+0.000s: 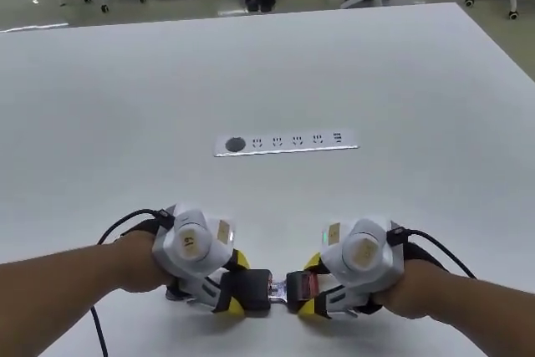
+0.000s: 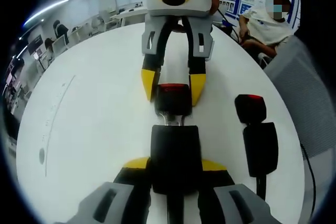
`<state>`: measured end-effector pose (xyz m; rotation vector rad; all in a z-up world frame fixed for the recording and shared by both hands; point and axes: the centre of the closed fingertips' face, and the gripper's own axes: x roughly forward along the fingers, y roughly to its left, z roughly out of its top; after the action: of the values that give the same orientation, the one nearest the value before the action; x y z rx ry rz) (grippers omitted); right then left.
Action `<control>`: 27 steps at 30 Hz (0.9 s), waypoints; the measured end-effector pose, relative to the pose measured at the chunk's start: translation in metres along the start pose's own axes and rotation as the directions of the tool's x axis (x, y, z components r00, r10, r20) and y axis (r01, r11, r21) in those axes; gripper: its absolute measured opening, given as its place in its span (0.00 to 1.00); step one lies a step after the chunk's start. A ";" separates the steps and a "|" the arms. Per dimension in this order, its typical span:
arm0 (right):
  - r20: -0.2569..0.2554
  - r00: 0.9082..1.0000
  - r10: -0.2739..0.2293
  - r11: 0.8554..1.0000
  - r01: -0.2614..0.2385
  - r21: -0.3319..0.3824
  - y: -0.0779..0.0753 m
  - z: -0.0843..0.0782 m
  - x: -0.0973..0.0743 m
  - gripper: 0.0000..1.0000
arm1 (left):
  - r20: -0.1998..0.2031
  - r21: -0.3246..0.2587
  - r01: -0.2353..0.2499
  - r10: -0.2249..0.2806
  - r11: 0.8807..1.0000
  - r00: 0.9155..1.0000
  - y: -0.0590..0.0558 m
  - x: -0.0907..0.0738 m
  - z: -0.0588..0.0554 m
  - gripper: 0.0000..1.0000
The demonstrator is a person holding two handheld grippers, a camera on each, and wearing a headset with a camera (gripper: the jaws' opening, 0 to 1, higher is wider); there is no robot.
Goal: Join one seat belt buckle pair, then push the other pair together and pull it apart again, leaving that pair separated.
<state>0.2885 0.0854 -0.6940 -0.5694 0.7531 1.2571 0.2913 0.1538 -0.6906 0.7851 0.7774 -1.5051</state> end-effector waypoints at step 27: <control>0.012 0.999 -0.040 0.997 0.039 0.061 -0.003 -0.039 -0.034 0.33 | 0.008 -0.005 0.011 -0.011 1.000 1.000 -0.001 0.000 0.000 0.34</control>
<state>0.2799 0.0342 -0.6923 -0.5235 0.7630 1.1962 0.2908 0.1542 -0.6904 0.7723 0.7804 -1.5148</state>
